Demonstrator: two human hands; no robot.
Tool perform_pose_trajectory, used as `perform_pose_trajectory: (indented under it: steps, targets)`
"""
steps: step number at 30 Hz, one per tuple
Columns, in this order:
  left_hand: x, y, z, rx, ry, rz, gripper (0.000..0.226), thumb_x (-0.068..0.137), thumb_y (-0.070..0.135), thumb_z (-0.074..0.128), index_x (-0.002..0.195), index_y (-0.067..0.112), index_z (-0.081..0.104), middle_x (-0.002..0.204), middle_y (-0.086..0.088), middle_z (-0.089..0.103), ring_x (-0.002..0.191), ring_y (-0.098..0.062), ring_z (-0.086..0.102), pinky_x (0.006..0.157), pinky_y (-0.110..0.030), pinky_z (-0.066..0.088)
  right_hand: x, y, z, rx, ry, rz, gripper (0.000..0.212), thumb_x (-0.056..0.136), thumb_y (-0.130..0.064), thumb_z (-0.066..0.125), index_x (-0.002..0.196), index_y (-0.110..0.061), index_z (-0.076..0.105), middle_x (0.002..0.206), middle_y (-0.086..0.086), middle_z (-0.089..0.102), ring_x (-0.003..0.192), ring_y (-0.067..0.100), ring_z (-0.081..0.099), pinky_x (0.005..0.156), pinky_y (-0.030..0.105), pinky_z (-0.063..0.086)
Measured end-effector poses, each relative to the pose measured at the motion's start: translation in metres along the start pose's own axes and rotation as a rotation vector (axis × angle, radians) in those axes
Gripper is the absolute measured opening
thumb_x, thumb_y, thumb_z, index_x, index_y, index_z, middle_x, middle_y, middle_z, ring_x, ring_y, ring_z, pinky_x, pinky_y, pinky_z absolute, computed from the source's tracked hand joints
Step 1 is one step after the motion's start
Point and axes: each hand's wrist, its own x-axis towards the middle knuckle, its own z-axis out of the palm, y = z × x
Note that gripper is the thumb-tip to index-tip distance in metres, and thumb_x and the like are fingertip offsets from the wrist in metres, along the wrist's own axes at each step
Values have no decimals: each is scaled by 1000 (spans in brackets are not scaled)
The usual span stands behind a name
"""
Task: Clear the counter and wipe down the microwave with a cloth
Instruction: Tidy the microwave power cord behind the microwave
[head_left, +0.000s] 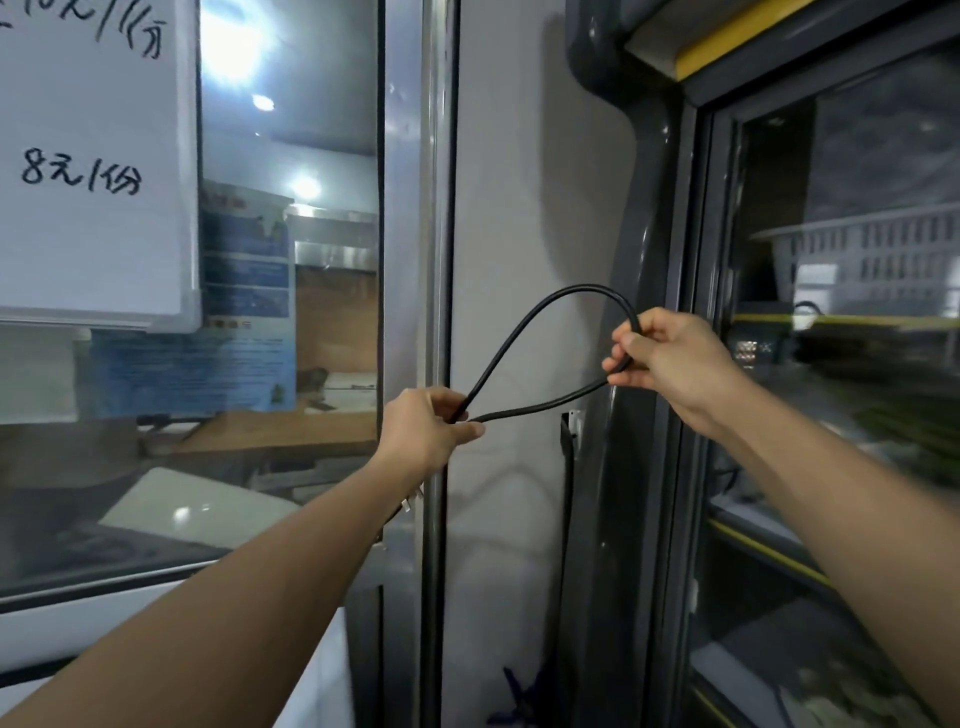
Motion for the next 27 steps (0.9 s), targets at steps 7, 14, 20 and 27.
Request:
perform_pose_trajectory:
  steps: [7, 14, 20, 27]
  targets:
    - [1, -11, -8, 36, -45, 80, 16, 76, 12, 78, 91, 13, 72, 83, -5, 71, 72, -11, 63, 62, -12, 44, -6, 5, 7, -333, -4, 18, 18, 86, -11, 64, 100, -18, 57, 84, 3, 60, 76, 15, 59, 67, 24, 44]
    - [12, -18, -10, 53, -160, 156, 15, 78, 13, 76, 93, 13, 74, 84, -6, 71, 69, -13, 61, 58, -16, 45, -2, -4, 46, -888, -90, -265, 19, 85, -37, 66, 93, -20, 69, 80, -8, 63, 86, 16, 60, 89, 38, 46]
    - [15, -58, -10, 82, -236, 66, 12, 80, 13, 74, 91, 15, 74, 82, -5, 70, 64, -9, 57, 59, -16, 45, 3, 14, 46, -746, -38, -206, 18, 91, -26, 60, 93, -11, 70, 92, -2, 65, 89, 12, 59, 76, 22, 38]
    - [12, -111, -25, 148, -268, -44, 8, 82, 15, 72, 90, 11, 74, 75, -9, 66, 60, -14, 52, 53, -22, 45, -2, 67, 43, -760, 52, -54, 20, 97, -22, 49, 95, -10, 65, 90, 3, 61, 79, 14, 53, 72, 26, 36]
